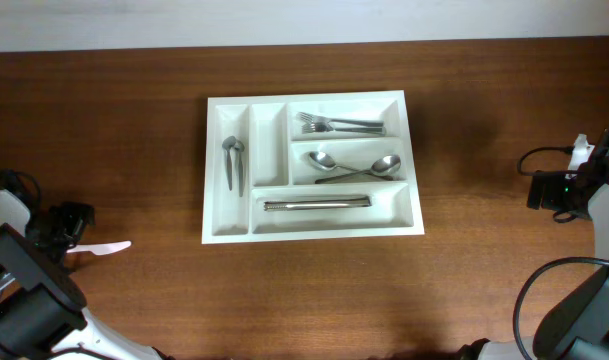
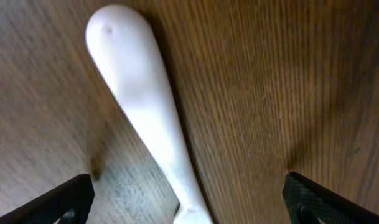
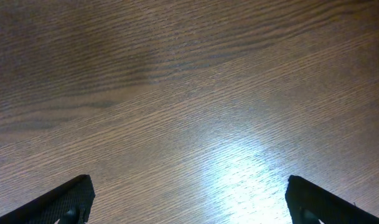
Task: Pack container
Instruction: 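Align the left gripper over the plastic knife handle and close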
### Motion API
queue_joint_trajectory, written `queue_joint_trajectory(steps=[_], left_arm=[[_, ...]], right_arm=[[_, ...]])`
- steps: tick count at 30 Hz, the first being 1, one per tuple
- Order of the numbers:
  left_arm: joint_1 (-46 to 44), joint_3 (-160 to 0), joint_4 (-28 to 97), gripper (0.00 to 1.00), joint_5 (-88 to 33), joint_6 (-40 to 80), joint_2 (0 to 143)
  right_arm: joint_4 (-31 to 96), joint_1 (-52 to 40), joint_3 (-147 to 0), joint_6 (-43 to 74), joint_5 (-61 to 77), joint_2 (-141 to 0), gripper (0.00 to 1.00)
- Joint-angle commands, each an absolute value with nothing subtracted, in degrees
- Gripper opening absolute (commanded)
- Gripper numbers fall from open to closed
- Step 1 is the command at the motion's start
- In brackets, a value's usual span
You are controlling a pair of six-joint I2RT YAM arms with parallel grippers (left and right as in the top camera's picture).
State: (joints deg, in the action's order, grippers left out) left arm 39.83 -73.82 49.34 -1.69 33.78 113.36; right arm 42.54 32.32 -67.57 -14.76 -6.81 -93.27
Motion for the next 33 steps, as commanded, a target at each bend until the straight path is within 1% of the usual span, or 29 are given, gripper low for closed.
queue_joint_trajectory(steps=[1, 8, 16, 27, 33], left_arm=[[39.92, -71.46, 47.94, 0.99, -2.52, 32.42, 113.10], [39.92, -65.32, 43.44, 0.99, -3.86, 32.25, 113.10], [39.92, -64.05, 43.07, 0.99, -3.88, 32.25, 113.10], [39.92, -65.12, 45.80, 0.99, -3.49, 32.29, 113.10], [39.92, -70.30, 51.29, 0.99, 0.27, 33.82, 113.10]], right_arm=[[42.41, 32.32, -67.40, -14.11, -7.31, -93.17, 0.99], [42.41, 32.32, -67.40, -14.11, -7.31, -93.17, 0.99], [42.41, 32.32, -67.40, -14.13, -7.31, -93.17, 0.99], [42.41, 32.32, -67.40, -14.13, -7.31, -93.17, 0.99], [42.41, 32.32, -67.40, -14.11, -7.31, -93.17, 0.99]])
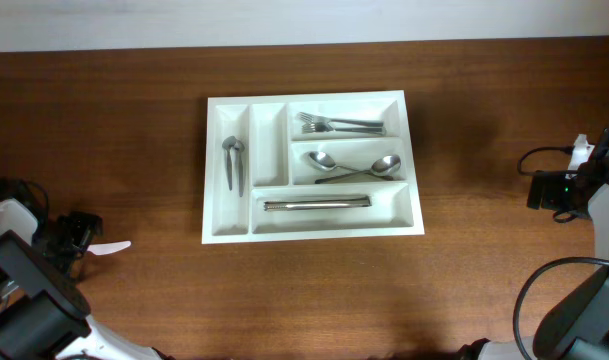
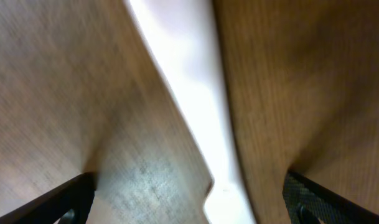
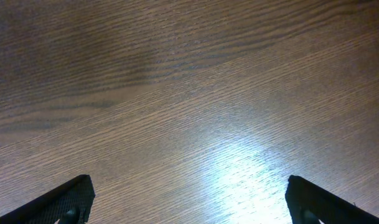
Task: Pack container
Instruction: 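Align the left gripper over the plastic knife handle and close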
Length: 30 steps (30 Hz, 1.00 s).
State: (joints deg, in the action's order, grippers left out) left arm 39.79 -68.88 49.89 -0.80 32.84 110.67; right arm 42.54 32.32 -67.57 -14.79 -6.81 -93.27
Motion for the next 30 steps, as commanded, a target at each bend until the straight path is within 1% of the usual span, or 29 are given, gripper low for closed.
queue_joint_trajectory(steps=[1, 6, 30], left_arm=[[39.92, -71.20, 52.01, 0.99, 0.27, 33.82, 113.10], [39.92, -73.80, 53.06, 0.99, 0.25, 33.82, 113.10], [39.92, -73.76, 52.40, 0.99, 2.59, 33.78, 113.12]], right_arm=[[42.41, 32.32, -67.40, -14.11, -7.31, -93.17, 0.99], [42.41, 32.32, -67.40, -14.11, -7.31, -93.17, 0.99], [42.41, 32.32, -67.40, -14.11, -7.31, -93.17, 0.99]])
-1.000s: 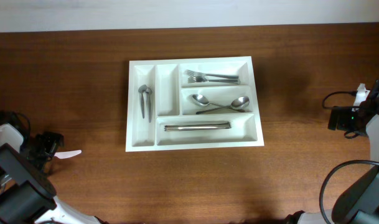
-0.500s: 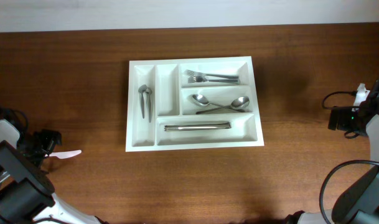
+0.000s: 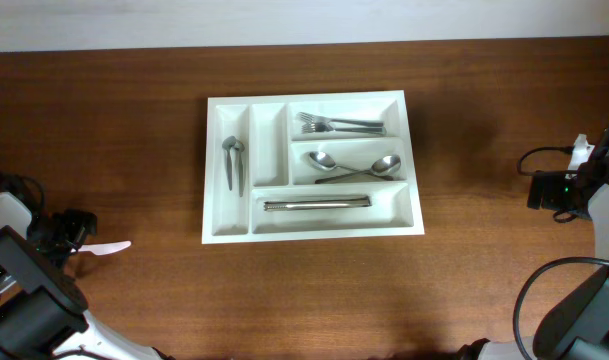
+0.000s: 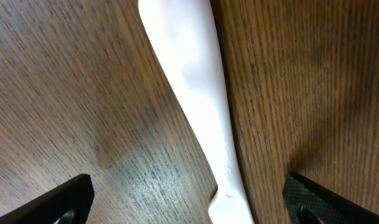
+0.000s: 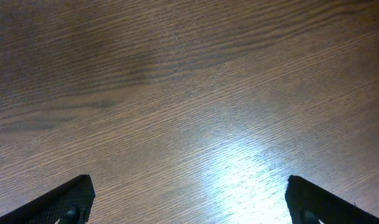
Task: Pack container
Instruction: 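Align the left gripper over the plastic knife handle and close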
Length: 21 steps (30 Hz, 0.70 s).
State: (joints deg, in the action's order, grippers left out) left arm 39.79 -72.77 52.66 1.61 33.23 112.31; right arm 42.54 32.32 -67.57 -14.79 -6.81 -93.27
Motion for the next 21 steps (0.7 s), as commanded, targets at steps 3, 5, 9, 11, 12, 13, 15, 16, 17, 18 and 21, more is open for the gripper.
queue_joint_trajectory(steps=[3, 5, 9, 11, 12, 13, 15, 16, 17, 18, 21], left_arm=[[39.92, -73.76, 51.83, 0.99, 2.39, 33.76, 113.12], [39.92, -73.76, 50.96, 0.99, 1.17, 33.06, 113.12], [39.92, -73.76, 48.10, 0.99, -2.92, 30.55, 113.12], [39.92, -73.76, 47.31, 0.99, -3.68, 30.55, 113.12], [39.92, -73.76, 47.16, 0.99, -3.68, 30.55, 113.12], [39.92, -73.76, 47.13, 0.99, -3.68, 30.55, 113.12], [39.92, -73.65, 47.22, 0.99, -3.68, 30.55, 113.12], [39.92, -73.43, 47.24, 0.99, -3.68, 30.61, 113.12], [39.92, -73.21, 47.35, 0.99, -3.66, 30.96, 113.12], [39.92, -73.01, 47.53, 0.99, -3.62, 31.59, 113.12], [39.92, -72.12, 47.57, 0.99, -3.64, 33.65, 113.12]], right_arm=[[42.41, 32.32, -67.40, -14.11, -7.31, -93.17, 0.99], [42.41, 32.32, -67.40, -14.11, -7.31, -93.17, 0.99], [42.41, 32.32, -67.40, -14.13, -7.31, -93.17, 0.99], [42.41, 32.32, -67.40, -14.11, -7.31, -93.17, 0.99], [42.41, 32.32, -67.40, -14.13, -7.31, -93.17, 0.99], [42.41, 32.32, -67.40, -14.11, -7.31, -93.17, 0.99], [42.41, 32.32, -67.40, -14.11, -7.31, -93.17, 0.99], [42.41, 32.32, -67.40, -14.11, -7.31, -93.17, 0.99], [42.41, 32.32, -67.40, -14.11, -7.31, -93.17, 0.99], [42.41, 32.32, -67.40, -14.13, -7.31, -93.17, 0.99], [42.41, 32.32, -67.40, -14.11, -7.31, -93.17, 0.99]])
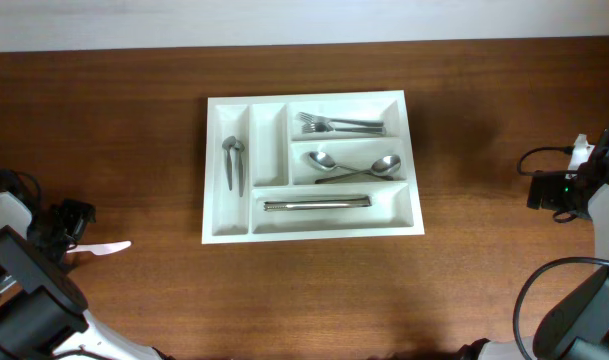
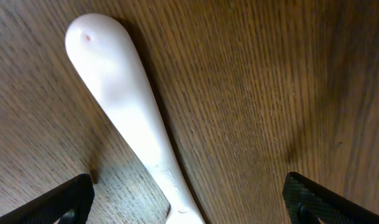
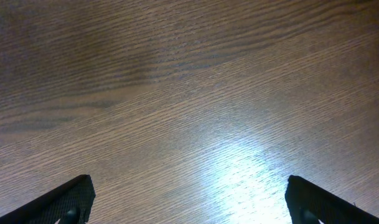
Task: Pack container
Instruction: 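Align the left gripper over the plastic knife handle and close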
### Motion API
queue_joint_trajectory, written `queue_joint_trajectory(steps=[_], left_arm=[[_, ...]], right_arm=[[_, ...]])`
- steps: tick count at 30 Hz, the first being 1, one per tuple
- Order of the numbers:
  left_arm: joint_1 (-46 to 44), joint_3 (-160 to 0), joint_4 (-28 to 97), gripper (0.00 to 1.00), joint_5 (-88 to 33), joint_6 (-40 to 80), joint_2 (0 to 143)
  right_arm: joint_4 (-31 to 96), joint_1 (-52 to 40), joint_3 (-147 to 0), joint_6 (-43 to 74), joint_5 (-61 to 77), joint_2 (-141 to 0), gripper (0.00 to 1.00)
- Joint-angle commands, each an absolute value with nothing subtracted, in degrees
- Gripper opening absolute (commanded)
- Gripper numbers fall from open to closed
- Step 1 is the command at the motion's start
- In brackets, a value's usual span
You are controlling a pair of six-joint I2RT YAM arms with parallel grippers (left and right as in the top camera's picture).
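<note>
A white plastic utensil (image 1: 106, 247) lies flat on the table at the far left; in the left wrist view its rounded end (image 2: 93, 43) points away and its shaft runs down between the fingers. My left gripper (image 2: 189, 208) hangs open over it, one fingertip (image 2: 65, 198) on each side and apart from it. The white cutlery tray (image 1: 414, 160) sits mid-table, holding forks (image 1: 339, 125), spoons (image 1: 354, 167), a knife (image 1: 317, 204) and small spoons (image 1: 233, 160). My right gripper (image 3: 189, 205) is open over bare wood at the far right (image 1: 556, 190).
One narrow tray compartment (image 1: 270, 145) holds nothing. Cables and the arm bases crowd the left and right table edges. A light wall runs along the table's far edge.
My left gripper has drawn back from the white utensil, so its rounded end is in view again instead of only the shaft close up. The utensil lies where it was. The right arm is unchanged.
My left gripper was open over the utensil with its rounded end in view. Then it stood closer, only the shaft showing between the fingers, and stayed so. Now it is back at the first distance, open, and the utensil has not left the table.
</note>
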State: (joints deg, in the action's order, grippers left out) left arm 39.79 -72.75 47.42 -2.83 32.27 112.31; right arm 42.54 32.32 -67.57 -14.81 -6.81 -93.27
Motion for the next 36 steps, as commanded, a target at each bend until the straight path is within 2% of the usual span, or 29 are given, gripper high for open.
queue_joint_trajectory(steps=[1, 36], left_arm=[[39.92, -71.90, 47.57, 0.99, -3.57, 33.85, 113.12], [39.92, -71.29, 50.57, 0.99, 1.52, 34.87, 113.12]], right_arm=[[42.41, 32.32, -67.40, -14.11, -7.31, -93.17, 0.99], [42.41, 32.32, -67.40, -14.11, -7.31, -93.17, 0.99]])
